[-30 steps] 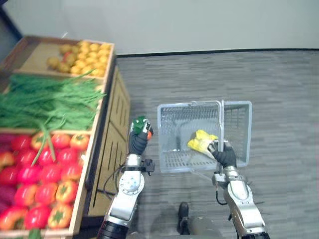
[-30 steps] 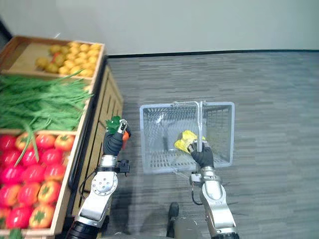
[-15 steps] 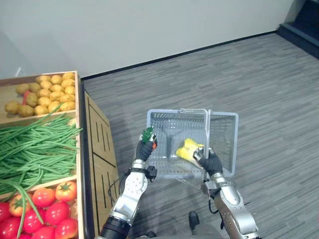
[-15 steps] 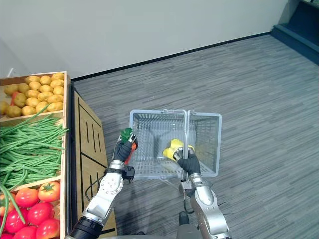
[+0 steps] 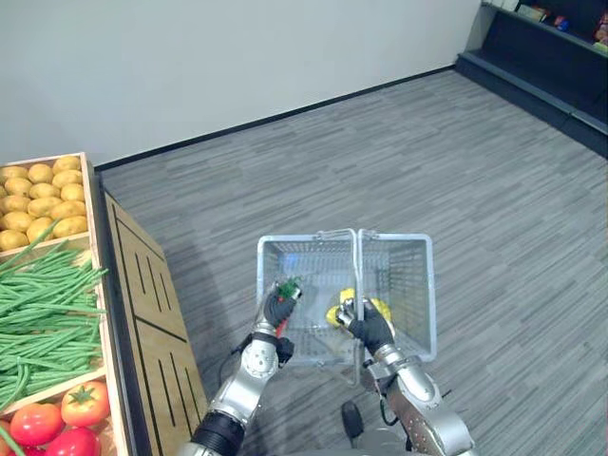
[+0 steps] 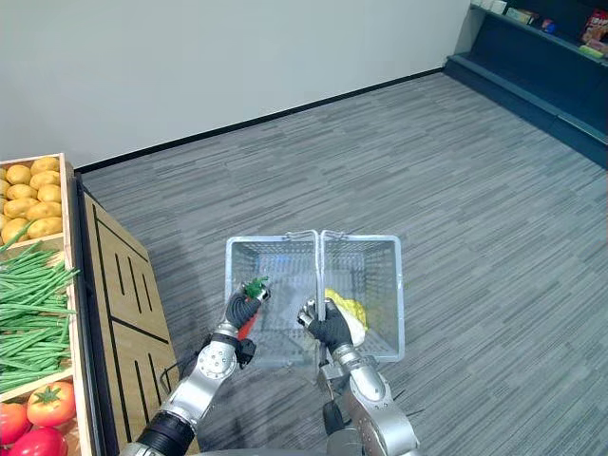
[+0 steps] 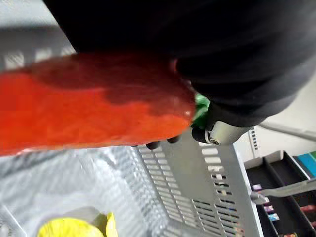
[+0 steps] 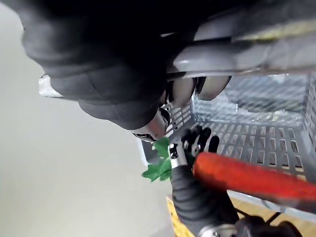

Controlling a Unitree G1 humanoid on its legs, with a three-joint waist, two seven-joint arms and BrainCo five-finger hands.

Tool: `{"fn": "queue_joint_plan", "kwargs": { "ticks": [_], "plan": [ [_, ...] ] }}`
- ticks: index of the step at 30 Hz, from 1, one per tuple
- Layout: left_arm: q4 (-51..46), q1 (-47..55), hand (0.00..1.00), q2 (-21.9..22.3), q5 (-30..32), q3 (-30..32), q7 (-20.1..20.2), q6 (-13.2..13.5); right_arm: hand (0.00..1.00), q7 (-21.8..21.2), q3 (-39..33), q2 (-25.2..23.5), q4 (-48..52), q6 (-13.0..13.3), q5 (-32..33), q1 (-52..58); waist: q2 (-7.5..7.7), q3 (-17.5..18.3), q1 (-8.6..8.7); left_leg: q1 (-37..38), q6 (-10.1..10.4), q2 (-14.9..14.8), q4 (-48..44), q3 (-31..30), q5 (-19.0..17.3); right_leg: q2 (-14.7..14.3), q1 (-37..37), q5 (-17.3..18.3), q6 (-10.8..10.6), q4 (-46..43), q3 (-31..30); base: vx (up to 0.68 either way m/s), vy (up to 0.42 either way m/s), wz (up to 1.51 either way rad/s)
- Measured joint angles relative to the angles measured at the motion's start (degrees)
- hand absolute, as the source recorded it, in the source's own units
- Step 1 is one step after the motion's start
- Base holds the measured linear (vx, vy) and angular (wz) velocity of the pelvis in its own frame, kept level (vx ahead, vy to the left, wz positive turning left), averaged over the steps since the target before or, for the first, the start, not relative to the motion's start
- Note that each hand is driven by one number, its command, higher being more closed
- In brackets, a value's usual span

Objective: Pick vegetable in the basket

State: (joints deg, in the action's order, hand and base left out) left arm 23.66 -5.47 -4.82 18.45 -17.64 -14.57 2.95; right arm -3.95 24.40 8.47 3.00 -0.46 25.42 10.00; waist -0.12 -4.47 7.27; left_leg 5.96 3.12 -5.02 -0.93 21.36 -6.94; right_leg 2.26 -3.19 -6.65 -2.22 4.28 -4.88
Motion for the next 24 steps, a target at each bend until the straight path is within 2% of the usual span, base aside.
{"fn": "queue_joint_plan", "kwargs": {
  "ticks": [8,14,19,22,24],
  "plan": [
    [-0.01,-1.47,0.0,0.06,0.41,-0.72,0.63,0.01,1.0,-1.83,2.59,0.1,-0.1,-0.05,1.67,1.0,-0.01,0.13,-0.25,-0.2,-0.05,0.28,-0.03,-2.98,0.07,0.78,1.72,0.01,-0.04,0.91,3.02,-0.01,-0.001,0.2],
    [-2.92,-1.43,0.0,0.09,2.15,-0.77,0.66,0.04,1.0,-1.71,0.71,-0.05,-2.29,-0.05,-1.6,1.99,-0.05,0.24,-0.23,-0.52,-0.06,0.29,-0.05,-3.72,0.07,0.84,1.78,0.11,-0.18,0.93,3.56,-0.02,-0.011,0.06],
    [-11.93,2.25,0.0,0.05,2.48,0.48,0.67,0.45,1.0,0.5,-4.8,-1.42,-2.32,-0.05,-11.4,4.61,-0.2,0.33,-0.25,-0.73,-0.06,0.2,-0.21,-4.13,0.08,0.85,1.83,0.21,-0.32,0.88,4.16,-0.02,-0.017,0.04],
    [-18.9,6.96,0.0,0.68,1.74,3.28,0.73,1.97,1.0,2.13,-9.82,-2.43,-2.34,-0.05,-17.39,5.8,-0.4,0.46,-0.4,-0.72,-0.11,0.32,-0.07,-4.52,0.11,0.98,1.95,0.68,-0.99,0.69,4.89,-0.03,-0.021,0.06],
    [-22.4,10.41,0.0,1.26,-0.57,6.35,0.84,3.02,1.0,3.68,-13.91,-2.41,-2.37,-0.05,-20.26,6.38,-1.41,1.1,-0.62,-0.72,-0.15,0.35,0.04,-4.83,0.14,0.99,2.04,0.71,-1.04,0.65,5.17,-0.01,-0.01,0.07]
  ]
}}
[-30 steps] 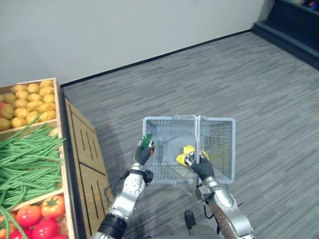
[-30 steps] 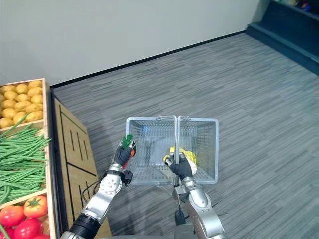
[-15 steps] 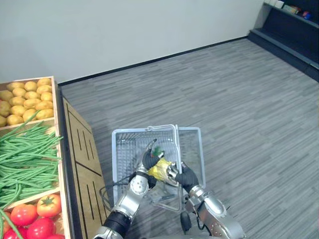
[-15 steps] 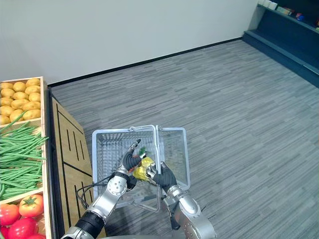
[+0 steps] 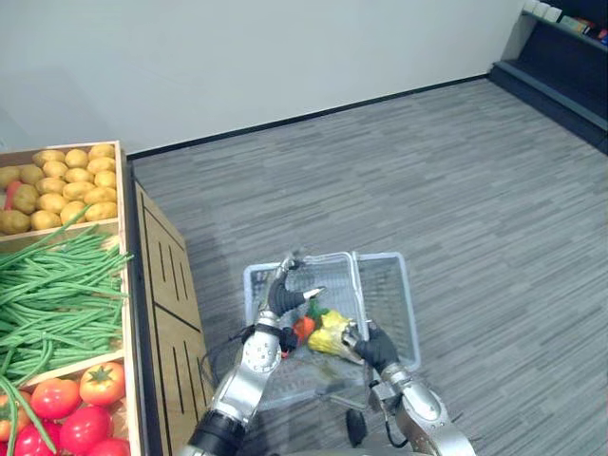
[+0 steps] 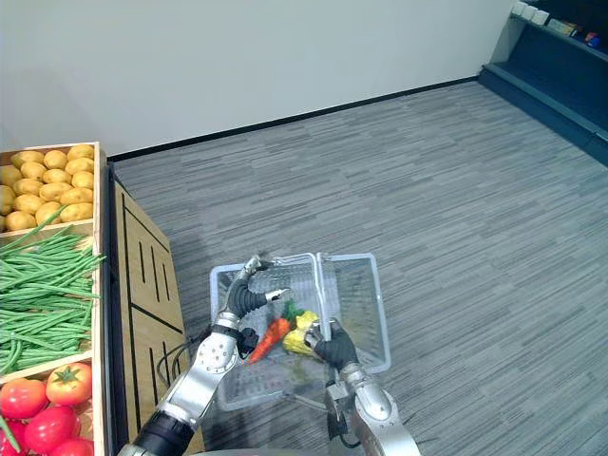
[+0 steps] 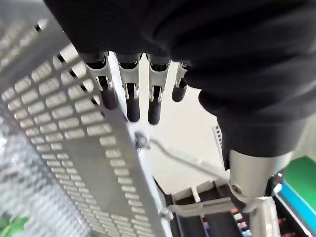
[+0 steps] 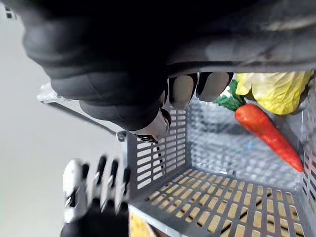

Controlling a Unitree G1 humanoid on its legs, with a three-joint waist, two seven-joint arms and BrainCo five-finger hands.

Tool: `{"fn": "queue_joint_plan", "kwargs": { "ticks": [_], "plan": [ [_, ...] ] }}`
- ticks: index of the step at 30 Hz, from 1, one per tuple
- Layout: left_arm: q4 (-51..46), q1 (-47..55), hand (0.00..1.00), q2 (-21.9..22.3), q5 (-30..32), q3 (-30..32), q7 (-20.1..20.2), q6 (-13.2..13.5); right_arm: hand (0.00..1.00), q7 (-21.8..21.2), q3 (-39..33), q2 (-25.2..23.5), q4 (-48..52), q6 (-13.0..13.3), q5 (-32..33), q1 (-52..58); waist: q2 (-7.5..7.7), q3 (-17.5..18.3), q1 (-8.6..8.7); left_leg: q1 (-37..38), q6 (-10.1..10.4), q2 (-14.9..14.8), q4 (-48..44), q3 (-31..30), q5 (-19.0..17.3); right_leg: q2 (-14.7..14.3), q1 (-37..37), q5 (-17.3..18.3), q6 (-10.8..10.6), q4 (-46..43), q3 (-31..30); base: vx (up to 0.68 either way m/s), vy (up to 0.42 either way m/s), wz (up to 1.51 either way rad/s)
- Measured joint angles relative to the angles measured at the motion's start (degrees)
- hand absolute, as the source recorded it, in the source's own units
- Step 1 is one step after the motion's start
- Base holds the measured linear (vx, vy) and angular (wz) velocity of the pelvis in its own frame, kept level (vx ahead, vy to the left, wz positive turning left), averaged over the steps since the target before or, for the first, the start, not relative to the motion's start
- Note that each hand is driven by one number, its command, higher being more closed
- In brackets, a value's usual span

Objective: Pick vegetable in the basket

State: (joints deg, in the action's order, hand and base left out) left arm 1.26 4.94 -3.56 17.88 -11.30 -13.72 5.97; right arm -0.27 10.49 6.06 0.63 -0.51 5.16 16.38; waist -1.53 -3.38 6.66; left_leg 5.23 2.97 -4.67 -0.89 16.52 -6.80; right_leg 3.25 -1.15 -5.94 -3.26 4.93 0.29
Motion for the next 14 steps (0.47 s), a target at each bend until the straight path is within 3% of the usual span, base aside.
{"fn": "queue_joint_plan", "kwargs": {
  "ticks": [6,14],
  "plan": [
    [-4.25,8.36,0.0,0.52,-7.7,6.48,1.48,2.0,1.0,2.91,-10.24,-0.06,-1.4,0.07,-5.83,0.28,-1.2,0.81,-1.67,0.72,0.07,-0.12,0.55,-1.23,0.06,-0.06,1.63,0.3,-0.36,0.17,1.32,-0.02,-0.013,0.11],
    [-1.3,17.22,0.0,1.75,-14.03,15.9,5.26,1.67,1.0,3.91,-18.82,-1.35,-4.48,-0.16,-7.65,2.96,-1.08,0.82,-3.23,1.04,0.07,-0.15,0.55,-2.04,0.06,0.1,2.52,0.4,-0.48,0.28,2.37,-0.02,-0.01,0.06]
  ]
}}
